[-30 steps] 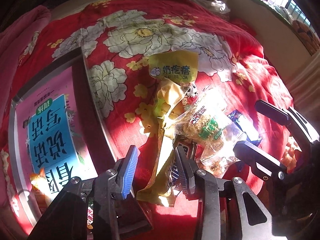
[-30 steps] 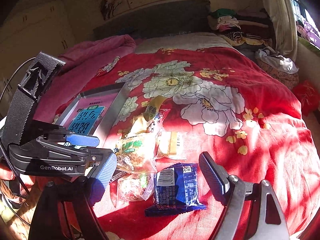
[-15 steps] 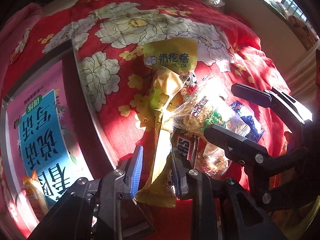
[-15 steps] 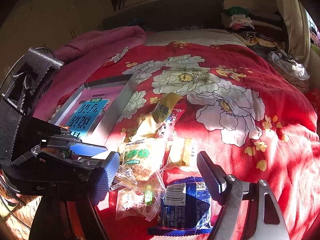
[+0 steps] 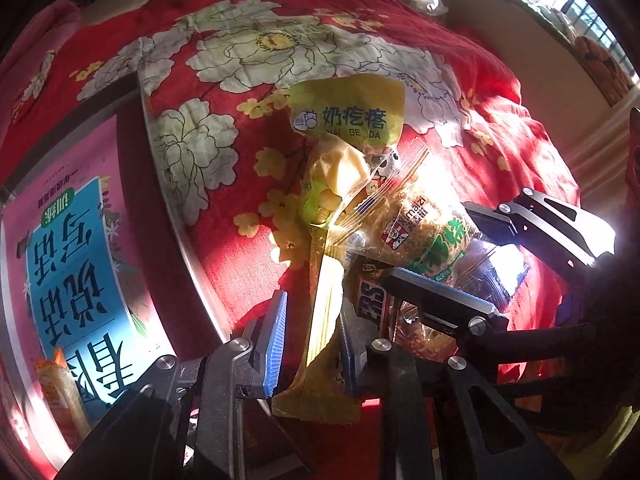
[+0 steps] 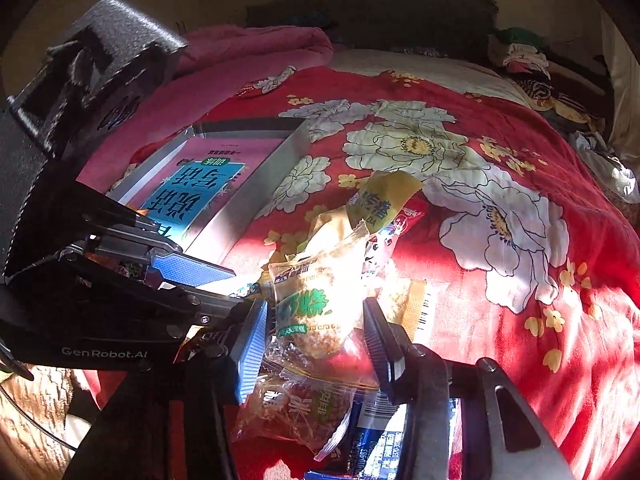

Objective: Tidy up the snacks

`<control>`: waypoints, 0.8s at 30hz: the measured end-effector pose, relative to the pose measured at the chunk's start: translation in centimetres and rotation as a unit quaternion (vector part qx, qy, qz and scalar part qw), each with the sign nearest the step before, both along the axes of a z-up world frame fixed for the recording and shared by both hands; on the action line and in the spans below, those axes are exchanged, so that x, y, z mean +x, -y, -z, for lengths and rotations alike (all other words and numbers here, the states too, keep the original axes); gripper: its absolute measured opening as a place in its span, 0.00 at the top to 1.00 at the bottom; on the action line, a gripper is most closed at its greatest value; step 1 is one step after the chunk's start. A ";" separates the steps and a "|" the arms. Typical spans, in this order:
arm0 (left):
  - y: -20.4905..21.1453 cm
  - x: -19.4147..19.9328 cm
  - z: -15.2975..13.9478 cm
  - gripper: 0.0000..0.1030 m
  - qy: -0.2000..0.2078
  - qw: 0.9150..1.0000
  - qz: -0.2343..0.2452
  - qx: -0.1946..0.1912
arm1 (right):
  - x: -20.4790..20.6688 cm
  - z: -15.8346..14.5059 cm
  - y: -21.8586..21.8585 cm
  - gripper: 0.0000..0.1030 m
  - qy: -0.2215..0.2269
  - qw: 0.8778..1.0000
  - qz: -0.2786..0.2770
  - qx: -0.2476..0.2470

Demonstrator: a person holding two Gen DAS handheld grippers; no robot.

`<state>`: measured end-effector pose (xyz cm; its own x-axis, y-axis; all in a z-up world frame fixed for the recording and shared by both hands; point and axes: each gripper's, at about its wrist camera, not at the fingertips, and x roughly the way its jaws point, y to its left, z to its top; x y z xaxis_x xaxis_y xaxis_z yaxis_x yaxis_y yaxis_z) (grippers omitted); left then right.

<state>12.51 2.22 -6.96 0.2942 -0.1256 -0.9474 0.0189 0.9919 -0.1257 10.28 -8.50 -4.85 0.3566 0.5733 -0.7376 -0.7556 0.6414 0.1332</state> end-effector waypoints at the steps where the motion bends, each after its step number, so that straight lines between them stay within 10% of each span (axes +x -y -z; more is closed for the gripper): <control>1: 0.0 0.1 0.1 0.77 0.000 1.000 0.000 -0.001 | 0.0 -0.1 0.2 0.57 0.001 1.000 0.002 0.005; 24: -0.1 1.8 0.2 0.80 0.026 0.996 -0.037 -0.073 | 1.7 -1.2 4.2 0.62 -0.034 0.993 0.062 0.090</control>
<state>14.33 2.33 -7.20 0.3565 -0.2372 -0.9037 -0.0430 0.9621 -0.2694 11.97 -12.67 -3.69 0.3849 0.6534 -0.6519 -0.6580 0.6896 0.3026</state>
